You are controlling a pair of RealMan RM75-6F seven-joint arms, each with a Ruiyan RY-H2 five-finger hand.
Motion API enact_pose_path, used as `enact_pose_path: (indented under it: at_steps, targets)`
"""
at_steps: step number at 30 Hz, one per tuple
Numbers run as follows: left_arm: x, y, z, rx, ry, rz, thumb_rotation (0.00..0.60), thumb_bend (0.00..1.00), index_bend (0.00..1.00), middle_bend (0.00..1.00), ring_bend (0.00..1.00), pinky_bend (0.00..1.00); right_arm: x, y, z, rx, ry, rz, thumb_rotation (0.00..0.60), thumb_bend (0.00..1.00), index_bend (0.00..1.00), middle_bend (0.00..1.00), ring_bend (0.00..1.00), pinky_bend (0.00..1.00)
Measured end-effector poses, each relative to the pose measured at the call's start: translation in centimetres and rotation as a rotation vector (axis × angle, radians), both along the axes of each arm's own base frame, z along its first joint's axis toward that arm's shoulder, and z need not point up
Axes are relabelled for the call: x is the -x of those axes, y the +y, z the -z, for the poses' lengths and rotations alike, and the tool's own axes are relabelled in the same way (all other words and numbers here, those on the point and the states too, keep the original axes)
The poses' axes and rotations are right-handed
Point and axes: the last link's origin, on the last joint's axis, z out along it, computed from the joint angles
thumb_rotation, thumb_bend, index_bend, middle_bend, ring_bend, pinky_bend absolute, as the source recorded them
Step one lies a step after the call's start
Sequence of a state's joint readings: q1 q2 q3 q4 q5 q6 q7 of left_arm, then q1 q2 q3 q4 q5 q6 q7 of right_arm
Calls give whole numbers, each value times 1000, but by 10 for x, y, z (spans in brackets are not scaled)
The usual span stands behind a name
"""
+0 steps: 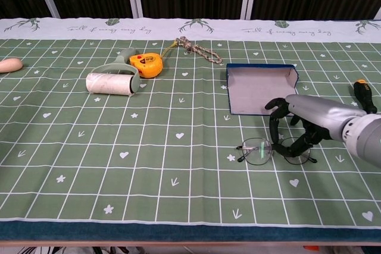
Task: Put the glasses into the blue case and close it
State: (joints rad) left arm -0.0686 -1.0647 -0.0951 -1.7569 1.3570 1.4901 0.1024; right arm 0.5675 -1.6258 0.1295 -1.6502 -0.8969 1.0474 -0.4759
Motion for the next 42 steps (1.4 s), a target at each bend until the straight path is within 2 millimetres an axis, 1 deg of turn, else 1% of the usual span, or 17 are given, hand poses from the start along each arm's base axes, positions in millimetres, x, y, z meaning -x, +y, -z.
enact_pose_path:
  at_steps: [8, 15, 23, 31, 42]
  targets:
    - [0, 0, 0, 0, 2, -1, 600, 315, 97, 0, 0, 0, 0, 0, 0, -5, 0, 1, 600, 484, 611, 122, 81, 230]
    - [0, 0, 0, -2, 2, 1, 600, 315, 97, 0, 0, 0, 0, 0, -2, -7, -4, 2, 600, 527, 623, 122, 81, 230]
    - [-1, 0, 0, -2, -1, 4, 600, 315, 97, 0, 0, 0, -4, -11, -13, 3, -14, -20, 600, 530, 623, 122, 81, 230]
    - [-1, -1, 0, 0, 7, 9, 600, 316, 97, 0, 0, 0, -8, -45, -34, 61, 38, -85, 600, 529, 626, 122, 73, 200]
    - [-1, -1, 0, -2, 9, 11, 600, 315, 97, 0, 0, 0, -9, -91, -53, 174, 50, -129, 600, 523, 634, 118, 68, 194]
